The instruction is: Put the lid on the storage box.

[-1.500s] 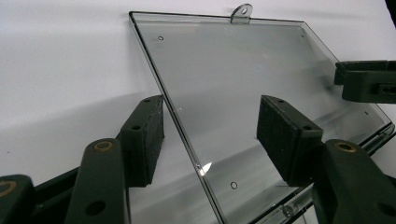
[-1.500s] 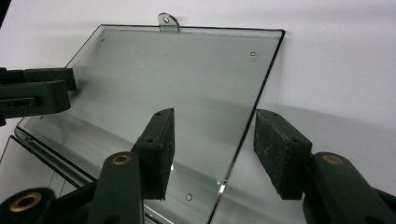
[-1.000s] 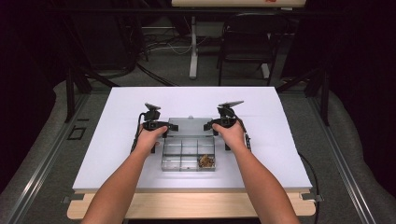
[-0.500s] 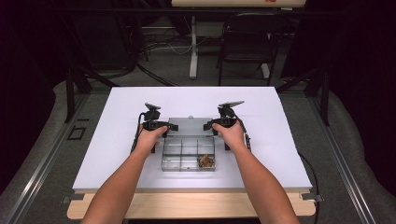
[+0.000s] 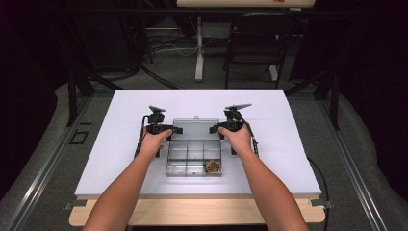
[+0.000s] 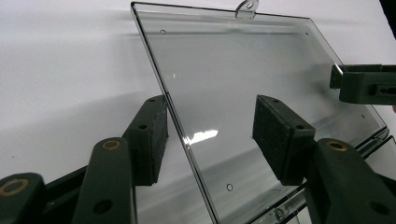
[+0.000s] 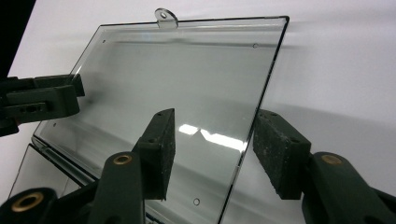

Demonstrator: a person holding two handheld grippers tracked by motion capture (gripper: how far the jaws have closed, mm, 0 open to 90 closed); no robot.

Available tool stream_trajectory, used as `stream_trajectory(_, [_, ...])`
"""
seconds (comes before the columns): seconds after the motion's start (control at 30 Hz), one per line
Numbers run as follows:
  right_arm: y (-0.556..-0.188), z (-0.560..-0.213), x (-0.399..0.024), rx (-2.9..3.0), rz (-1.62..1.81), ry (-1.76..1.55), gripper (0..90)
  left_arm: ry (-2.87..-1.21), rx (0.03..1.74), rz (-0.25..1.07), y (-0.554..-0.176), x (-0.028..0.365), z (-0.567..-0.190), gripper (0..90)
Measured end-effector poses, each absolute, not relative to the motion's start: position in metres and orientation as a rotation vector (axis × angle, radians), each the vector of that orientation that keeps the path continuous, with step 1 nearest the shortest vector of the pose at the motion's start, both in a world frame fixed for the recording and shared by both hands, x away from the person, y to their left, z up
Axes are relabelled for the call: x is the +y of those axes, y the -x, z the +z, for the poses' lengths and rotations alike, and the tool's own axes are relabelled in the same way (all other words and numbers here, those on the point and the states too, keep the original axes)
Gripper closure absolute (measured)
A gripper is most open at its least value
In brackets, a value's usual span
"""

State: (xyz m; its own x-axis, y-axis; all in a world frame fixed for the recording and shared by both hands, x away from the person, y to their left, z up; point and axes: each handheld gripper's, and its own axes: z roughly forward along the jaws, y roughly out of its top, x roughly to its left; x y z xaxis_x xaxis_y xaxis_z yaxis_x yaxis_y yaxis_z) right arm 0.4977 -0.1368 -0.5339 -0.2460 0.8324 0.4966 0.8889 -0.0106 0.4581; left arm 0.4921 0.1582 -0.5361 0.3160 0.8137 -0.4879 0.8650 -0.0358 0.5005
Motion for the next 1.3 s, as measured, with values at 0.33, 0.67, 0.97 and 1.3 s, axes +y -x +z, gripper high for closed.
stream_trajectory(0.33, [-0.495,-0.529,-0.137,-2.164,-1.158,1.88,49.3,-1.841,1.484,-0.056,-0.491,0.159,-0.531,50.6])
stream_trajectory(0.67, [-0.493,-0.524,-0.138,-2.18,-1.187,1.873,52.1,-1.817,1.473,-0.036,-0.489,0.161,-0.525,52.3])
stream_trajectory(0.97, [-0.49,-0.515,-0.137,-2.202,-1.225,1.866,52.2,-1.813,1.457,-0.022,-0.486,0.163,-0.517,55.6])
stream_trajectory(1.3, [-0.485,-0.508,-0.136,-2.23,-1.242,1.863,53.0,-1.829,1.431,-0.008,-0.483,0.164,-0.508,56.0])
